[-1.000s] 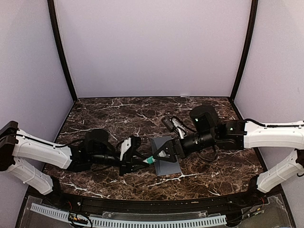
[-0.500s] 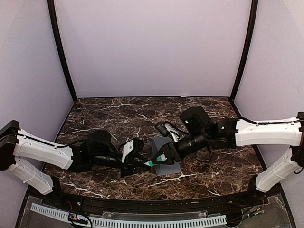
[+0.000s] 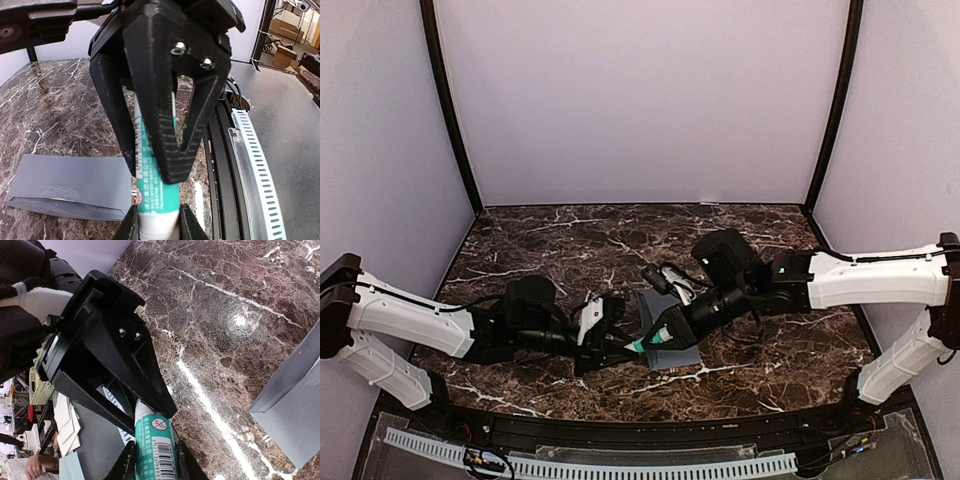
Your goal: Place the letter into the envelope and seal it
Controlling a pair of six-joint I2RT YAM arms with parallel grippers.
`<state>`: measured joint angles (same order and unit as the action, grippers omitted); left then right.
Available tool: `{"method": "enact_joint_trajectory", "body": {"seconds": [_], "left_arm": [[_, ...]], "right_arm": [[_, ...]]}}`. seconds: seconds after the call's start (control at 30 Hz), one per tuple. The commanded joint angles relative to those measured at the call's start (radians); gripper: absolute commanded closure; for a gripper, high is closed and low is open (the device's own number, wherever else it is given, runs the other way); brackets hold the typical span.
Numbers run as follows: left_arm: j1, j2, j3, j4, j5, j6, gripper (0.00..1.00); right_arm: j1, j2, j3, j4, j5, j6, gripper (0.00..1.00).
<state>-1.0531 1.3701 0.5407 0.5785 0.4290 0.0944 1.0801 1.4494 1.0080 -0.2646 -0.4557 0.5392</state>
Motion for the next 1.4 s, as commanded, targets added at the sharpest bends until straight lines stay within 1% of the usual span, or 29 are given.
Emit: {"method": "enact_joint_trajectory", "body": {"seconds": [0.0, 0.07, 0.1, 0.63, 1.13, 1.23, 1.37], "left_arm": [[-0.007, -0.004, 0.027, -0.007, -0.003, 0.014, 1.0], [-0.009, -0.006, 0.026, -0.008, -0.004, 0.015, 1.0], [-0.01, -0.006, 0.026, -0.009, -0.004, 0.016, 1.0], [-0.012, -0.005, 0.022, -0.025, -0.022, 0.027, 1.0], [-0.013, 0.008, 0.023, -0.016, -0.047, 0.024, 1.0], [-0.013, 0.001, 0.019, -0.016, -0.069, 0.022, 1.0], [-0.013, -0.013, 0.017, -0.03, -0.133, -0.004, 1.0]], "right_arm": [[0.01, 0.001, 0.028, 0.012, -0.016, -0.008, 0.86], [0.01, -0.001, 0.027, 0.01, -0.016, -0.01, 0.97], [0.01, -0.003, 0.025, 0.006, -0.012, -0.014, 1.0], [0.008, -0.177, 0.014, -0.117, 0.116, -0.028, 1.0], [-0.004, -0.254, 0.05, -0.204, 0.175, -0.037, 1.0], [-0.009, -0.27, 0.053, -0.212, 0.182, -0.04, 1.0], [-0.021, -0.296, 0.045, -0.217, 0.201, -0.043, 1.0]]}}
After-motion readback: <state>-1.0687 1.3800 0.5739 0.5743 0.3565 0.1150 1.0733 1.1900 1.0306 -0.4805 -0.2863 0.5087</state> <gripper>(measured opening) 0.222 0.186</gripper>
